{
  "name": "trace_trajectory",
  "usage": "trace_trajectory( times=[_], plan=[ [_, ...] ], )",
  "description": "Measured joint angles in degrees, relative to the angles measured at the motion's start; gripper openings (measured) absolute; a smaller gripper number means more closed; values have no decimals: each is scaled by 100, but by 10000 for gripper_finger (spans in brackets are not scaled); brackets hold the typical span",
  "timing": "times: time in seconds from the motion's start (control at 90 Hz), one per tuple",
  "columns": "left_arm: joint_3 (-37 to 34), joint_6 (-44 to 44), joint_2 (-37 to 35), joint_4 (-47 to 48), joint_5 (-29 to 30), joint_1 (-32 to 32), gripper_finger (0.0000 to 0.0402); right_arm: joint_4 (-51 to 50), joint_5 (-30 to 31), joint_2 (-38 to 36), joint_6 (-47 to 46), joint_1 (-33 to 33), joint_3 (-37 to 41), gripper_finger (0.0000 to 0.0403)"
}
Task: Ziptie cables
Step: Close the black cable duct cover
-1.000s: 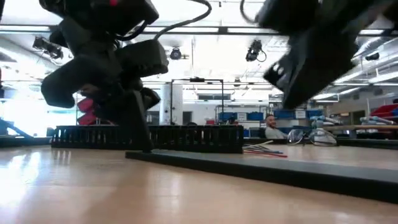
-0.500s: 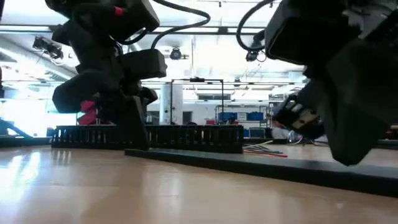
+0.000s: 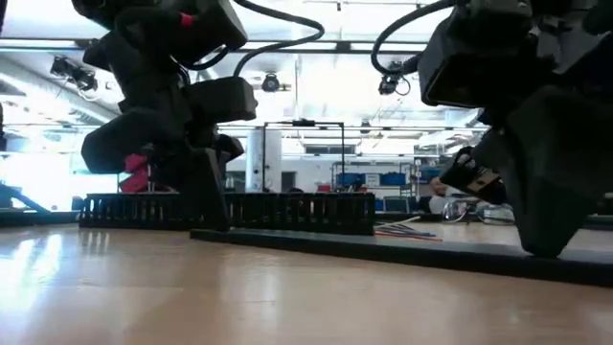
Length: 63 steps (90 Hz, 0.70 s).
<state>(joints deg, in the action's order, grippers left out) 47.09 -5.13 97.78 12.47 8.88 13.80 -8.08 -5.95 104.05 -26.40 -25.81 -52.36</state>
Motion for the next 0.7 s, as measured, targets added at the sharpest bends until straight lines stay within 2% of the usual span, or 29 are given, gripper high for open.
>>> trace_trajectory(
  times=[0.344,0.7],
  plan=[
    [0,0,-9,122,-32,45,0,-720,110,-58,363,438,-15,0],
    [3,191,-10,114,-216,59,0,-1891,1221,-621,883,1090,40,0]
  ],
)
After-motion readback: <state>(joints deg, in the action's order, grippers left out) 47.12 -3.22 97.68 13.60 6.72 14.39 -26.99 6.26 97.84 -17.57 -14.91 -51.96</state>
